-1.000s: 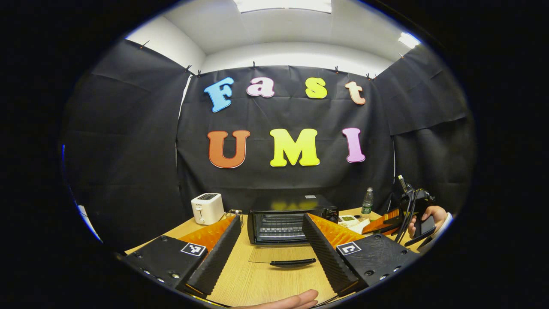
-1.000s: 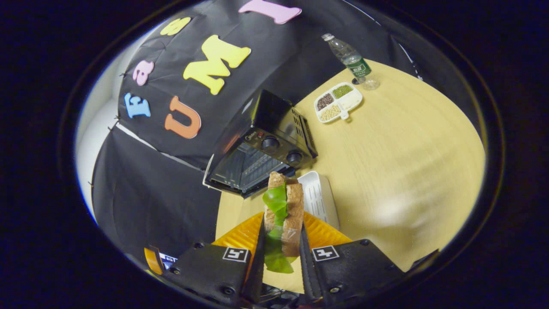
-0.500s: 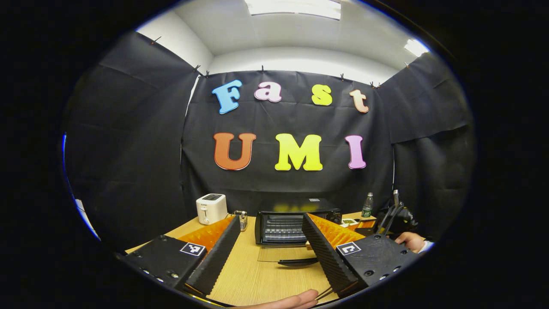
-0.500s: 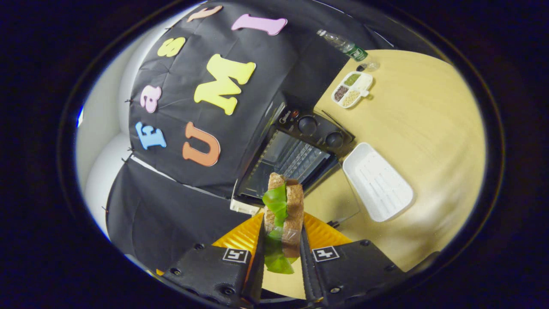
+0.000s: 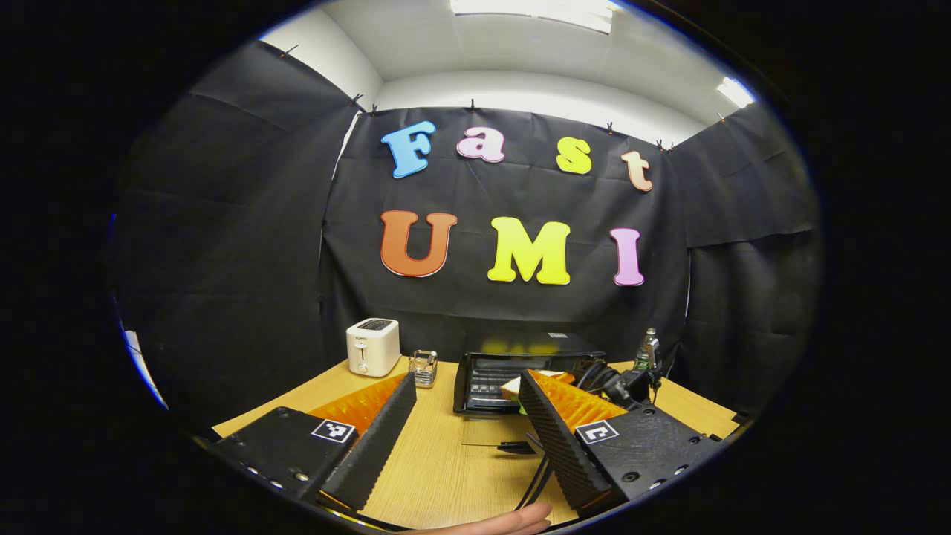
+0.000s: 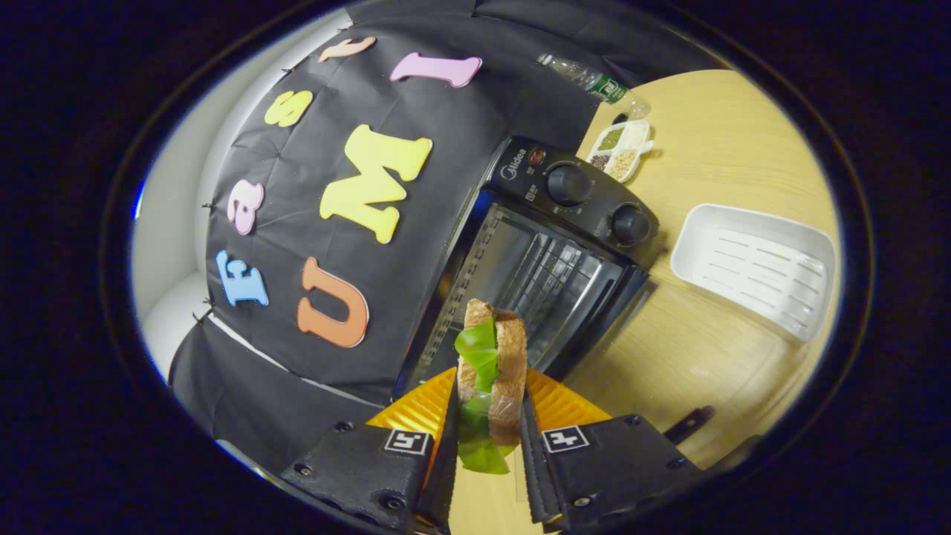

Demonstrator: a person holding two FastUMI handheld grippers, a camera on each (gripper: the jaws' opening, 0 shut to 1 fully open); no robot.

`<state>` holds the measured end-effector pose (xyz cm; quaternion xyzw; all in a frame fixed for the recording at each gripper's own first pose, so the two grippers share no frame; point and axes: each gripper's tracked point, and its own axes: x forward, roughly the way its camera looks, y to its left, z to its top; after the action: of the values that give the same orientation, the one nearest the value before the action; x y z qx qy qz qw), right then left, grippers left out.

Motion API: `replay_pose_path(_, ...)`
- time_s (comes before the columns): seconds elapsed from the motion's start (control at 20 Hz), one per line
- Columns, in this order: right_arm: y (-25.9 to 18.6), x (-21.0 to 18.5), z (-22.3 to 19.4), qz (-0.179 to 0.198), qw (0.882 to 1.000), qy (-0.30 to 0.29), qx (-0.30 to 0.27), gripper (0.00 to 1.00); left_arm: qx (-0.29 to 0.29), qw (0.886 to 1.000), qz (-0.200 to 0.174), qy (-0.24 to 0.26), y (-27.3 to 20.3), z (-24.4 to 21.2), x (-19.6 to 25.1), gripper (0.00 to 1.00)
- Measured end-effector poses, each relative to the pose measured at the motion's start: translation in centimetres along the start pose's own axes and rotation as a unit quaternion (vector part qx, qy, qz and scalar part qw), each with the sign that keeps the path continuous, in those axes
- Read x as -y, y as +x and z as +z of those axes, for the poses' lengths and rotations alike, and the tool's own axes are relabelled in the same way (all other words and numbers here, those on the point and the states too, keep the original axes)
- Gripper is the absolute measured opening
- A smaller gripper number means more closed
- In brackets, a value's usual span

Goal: Open the electric oven with the left hand, put the food in, and close the electric oven.

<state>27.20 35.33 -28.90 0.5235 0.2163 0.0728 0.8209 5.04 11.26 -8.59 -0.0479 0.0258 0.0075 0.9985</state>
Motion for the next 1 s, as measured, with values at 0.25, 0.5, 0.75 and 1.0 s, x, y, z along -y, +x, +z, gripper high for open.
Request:
replay_pose_path(0.25,6.8,0.1,-1.1,-0.007,1.0,-0.006,0.017,0.42,0.009,1.0,-0.026,-0.011,0.3,-0.2,1.2,0.94)
replay_pose_path(0.5,10.4,1.7,0.6,-0.02,0.997,-0.039,0.066,0.42,0.01,0.999,-0.036,-0.002,0.7,-0.5,1.7,0.94)
replay_pose_path(0.75,12.1,2.4,1.6,-0.031,0.993,-0.065,0.093,0.44,0.0,0.999,-0.034,0.0,1.3,-1.4,1.7,0.94)
replay_pose_path(1.0,12.0,3.4,1.4,-0.047,0.993,-0.061,0.092,0.39,0.001,0.999,-0.044,-0.005,1.5,-1.6,1.9,0.94)
